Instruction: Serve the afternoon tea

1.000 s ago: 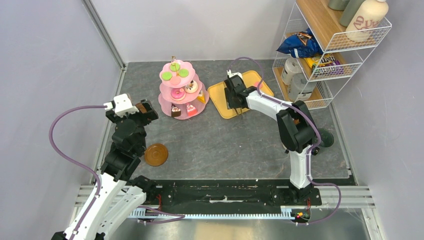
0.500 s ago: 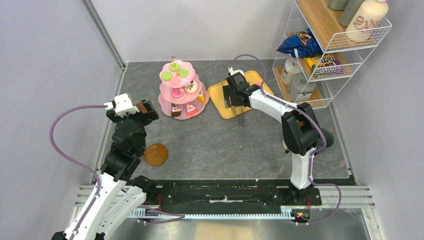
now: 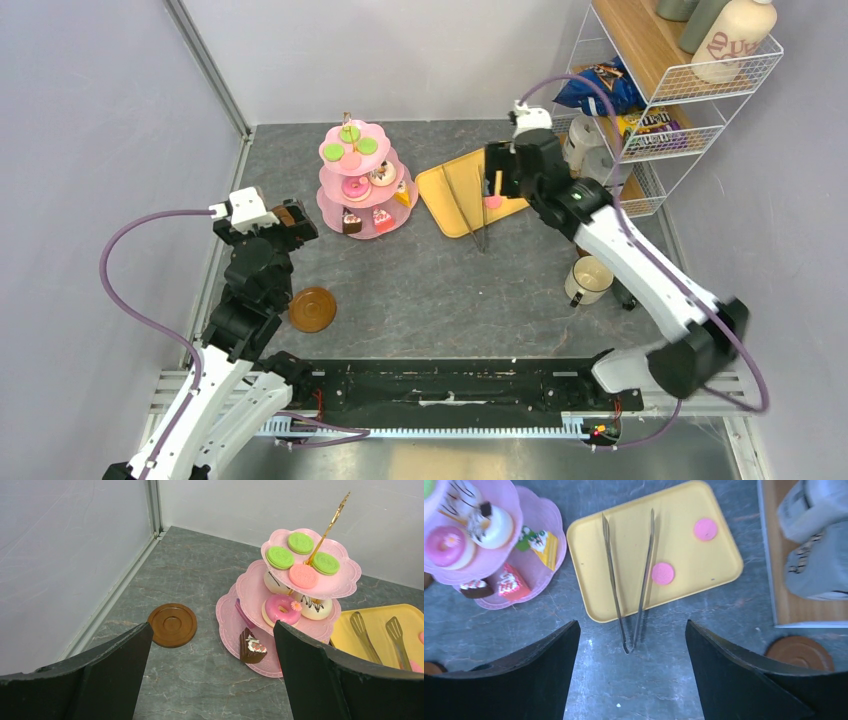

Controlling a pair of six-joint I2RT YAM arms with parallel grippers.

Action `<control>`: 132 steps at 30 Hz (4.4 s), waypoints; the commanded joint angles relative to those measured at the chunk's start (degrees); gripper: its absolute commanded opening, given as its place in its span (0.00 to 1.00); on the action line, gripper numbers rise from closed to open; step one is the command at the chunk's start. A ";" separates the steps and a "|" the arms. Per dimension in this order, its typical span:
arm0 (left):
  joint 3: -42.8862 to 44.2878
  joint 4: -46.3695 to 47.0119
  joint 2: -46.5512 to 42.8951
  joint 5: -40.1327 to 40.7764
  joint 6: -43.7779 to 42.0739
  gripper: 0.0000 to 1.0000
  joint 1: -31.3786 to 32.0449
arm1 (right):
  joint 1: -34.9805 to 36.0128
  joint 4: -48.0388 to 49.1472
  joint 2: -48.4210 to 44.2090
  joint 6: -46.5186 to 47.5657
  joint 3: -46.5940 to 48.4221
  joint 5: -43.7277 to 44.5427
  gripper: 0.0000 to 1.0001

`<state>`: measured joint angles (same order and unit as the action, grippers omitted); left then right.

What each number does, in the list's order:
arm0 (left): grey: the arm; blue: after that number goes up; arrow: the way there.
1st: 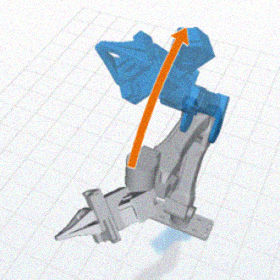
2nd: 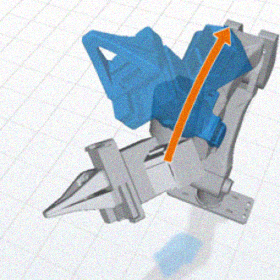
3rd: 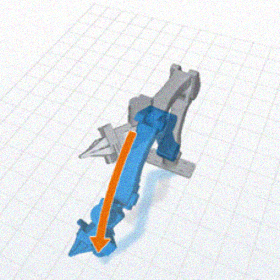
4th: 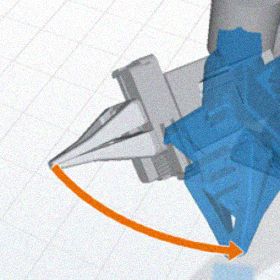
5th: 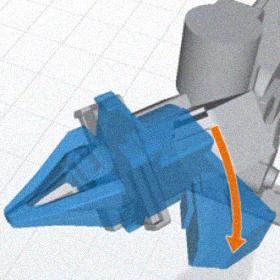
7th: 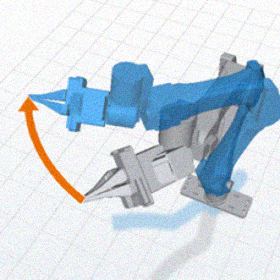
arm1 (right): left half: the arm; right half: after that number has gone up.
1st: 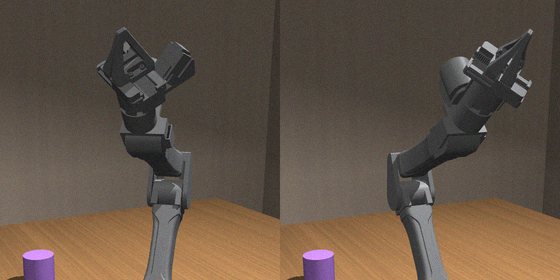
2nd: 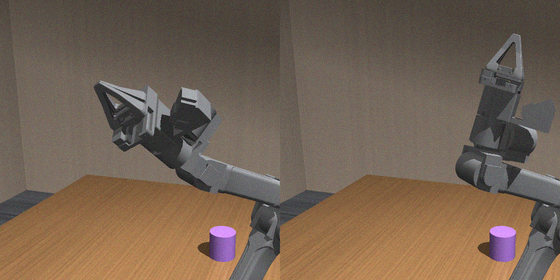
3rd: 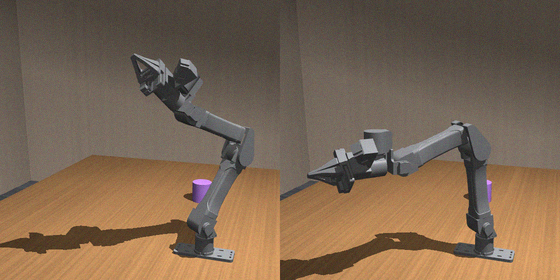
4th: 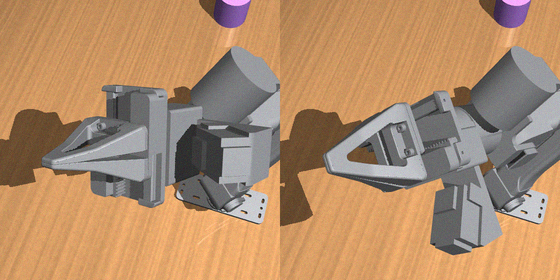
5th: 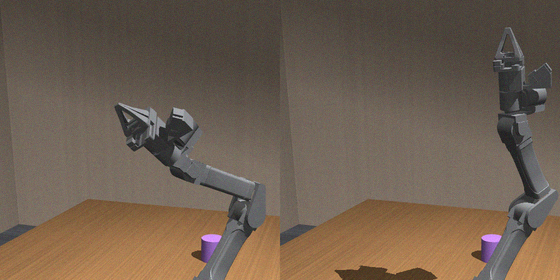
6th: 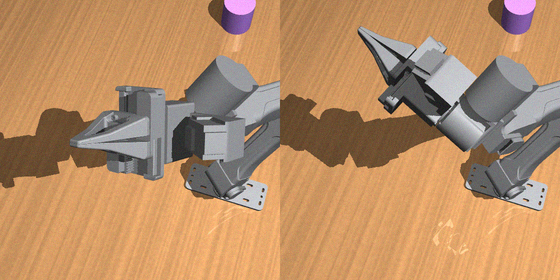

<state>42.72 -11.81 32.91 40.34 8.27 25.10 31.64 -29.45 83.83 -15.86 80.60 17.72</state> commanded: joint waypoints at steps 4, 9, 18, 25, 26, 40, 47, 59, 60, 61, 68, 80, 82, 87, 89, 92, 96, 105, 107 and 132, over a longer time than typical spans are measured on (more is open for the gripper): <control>-0.27 2.59 0.77 0.01 1.75 0.98 -0.11 | -0.16 -5.27 -19.32 2.59 -6.43 5.26 0.90; -0.27 2.50 1.93 0.40 1.66 0.98 -0.13 | -0.13 -7.59 -28.32 5.01 -10.19 7.50 0.97; -0.31 2.44 5.92 0.98 2.33 0.98 -0.18 | -0.18 -3.71 -36.97 13.26 -17.52 16.23 0.97; 0.74 0.29 11.13 -1.98 7.04 0.98 -4.87 | -0.17 2.34 -44.96 12.31 -27.29 19.81 0.97; 0.91 -0.15 11.99 -2.95 8.24 0.98 -6.05 | -0.13 3.60 -46.43 12.29 -28.71 20.06 0.97; 9.62 -5.46 35.99 -22.33 19.61 0.92 -24.93 | 5.45 14.32 -58.90 18.06 -39.11 22.88 0.97; 17.11 -6.52 52.67 -27.39 20.01 0.88 -31.39 | 5.80 14.93 -60.34 18.13 -39.62 22.44 0.97; 29.31 -10.98 72.49 -29.43 16.90 0.68 -32.54 | 6.15 15.90 -60.48 18.80 -40.26 22.13 0.97; 29.52 -11.08 73.24 -29.57 16.95 0.68 -32.62 | 6.15 15.95 -60.41 18.93 -40.32 22.17 0.97; 29.59 -11.12 74.06 -29.68 16.94 0.68 -32.70 | 6.16 16.10 -60.45 19.02 -40.39 22.17 0.97; 28.35 -11.51 75.72 -30.83 17.79 0.66 -32.85 | 6.27 16.51 -60.52 19.29 -40.61 22.14 0.97; 21.12 -13.36 72.04 -33.22 20.81 0.56 -32.79 | 6.42 16.61 -61.92 19.28 -40.70 22.18 0.97; 19.67 -13.64 70.79 -33.79 21.34 0.56 -32.83 | 6.51 16.58 -62.24 19.28 -40.78 22.18 0.97; 18.08 -13.29 67.87 -33.22 21.49 0.56 -32.79 | 6.59 16.54 -62.98 19.22 -40.82 22.14 0.97; 19.01 -12.75 66.74 -31.63 20.29 0.57 -32.84 | 6.68 16.60 -63.08 19.11 -40.87 22.14 0.97; 21.72 -13.35 66.95 -30.57 18.51 0.57 -32.87 | 6.77 16.62 -63.08 19.15 -40.87 22.25 0.97; 24.73 -12.64 68.72 -29.14 16.33 0.62 -32.84 | 6.84 16.60 -62.65 19.20 -40.78 22.14 0.97; 29.73 -12.88 76.42 -31.74 15.20 0.68 -32.79 | 6.94 16.88 -61.90 19.46 -40.96 22.19 0.97; 29.81 -12.96 77.50 -32.46 15.35 0.68 -32.82 | 6.97 16.95 -61.79 19.46 -40.96 22.17 0.97; 21.40 -15.78 70.68 -34.53 18.10 0.45 -32.22 | 7.30 17.06 -63.24 19.46 -41.13 22.16 0.99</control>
<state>66.19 -22.90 104.95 7.31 25.04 -7.35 38.52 -14.22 21.32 3.11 39.77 39.33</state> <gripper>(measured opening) 0.451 0.993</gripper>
